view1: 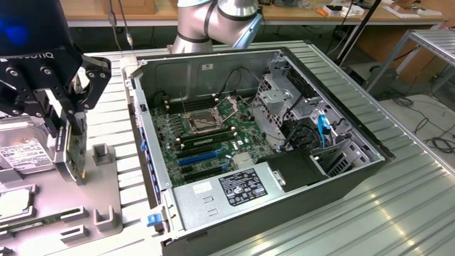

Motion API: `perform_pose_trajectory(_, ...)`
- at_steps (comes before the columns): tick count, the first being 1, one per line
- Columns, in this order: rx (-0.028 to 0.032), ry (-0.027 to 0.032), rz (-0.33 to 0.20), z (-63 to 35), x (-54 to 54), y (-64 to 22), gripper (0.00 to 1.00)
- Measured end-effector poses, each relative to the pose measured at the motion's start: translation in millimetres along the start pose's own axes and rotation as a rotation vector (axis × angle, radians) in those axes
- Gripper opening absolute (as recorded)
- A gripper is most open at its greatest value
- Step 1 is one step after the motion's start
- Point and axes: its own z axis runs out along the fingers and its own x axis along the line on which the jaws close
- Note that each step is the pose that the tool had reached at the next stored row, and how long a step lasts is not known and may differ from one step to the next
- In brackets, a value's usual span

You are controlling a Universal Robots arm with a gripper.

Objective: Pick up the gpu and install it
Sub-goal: 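Pick up the gpu and move the gpu toward the slot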

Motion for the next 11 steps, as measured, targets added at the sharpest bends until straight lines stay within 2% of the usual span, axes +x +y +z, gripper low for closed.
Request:
perform_pose_trajectory(2,0.0055,-0.0002,0.000,-4.2,0.0,0.2,0.27)
perform_pose_trajectory(4,0.0135,-0.0004,0.001,-9.4,0.0,0.5,0.27)
perform_pose_trajectory(5,0.0198,-0.0007,0.001,-13.6,-0.1,0.9,0.27)
perform_pose_trajectory(11,0.0345,-0.0015,0.002,-23.8,-0.1,1.7,0.27)
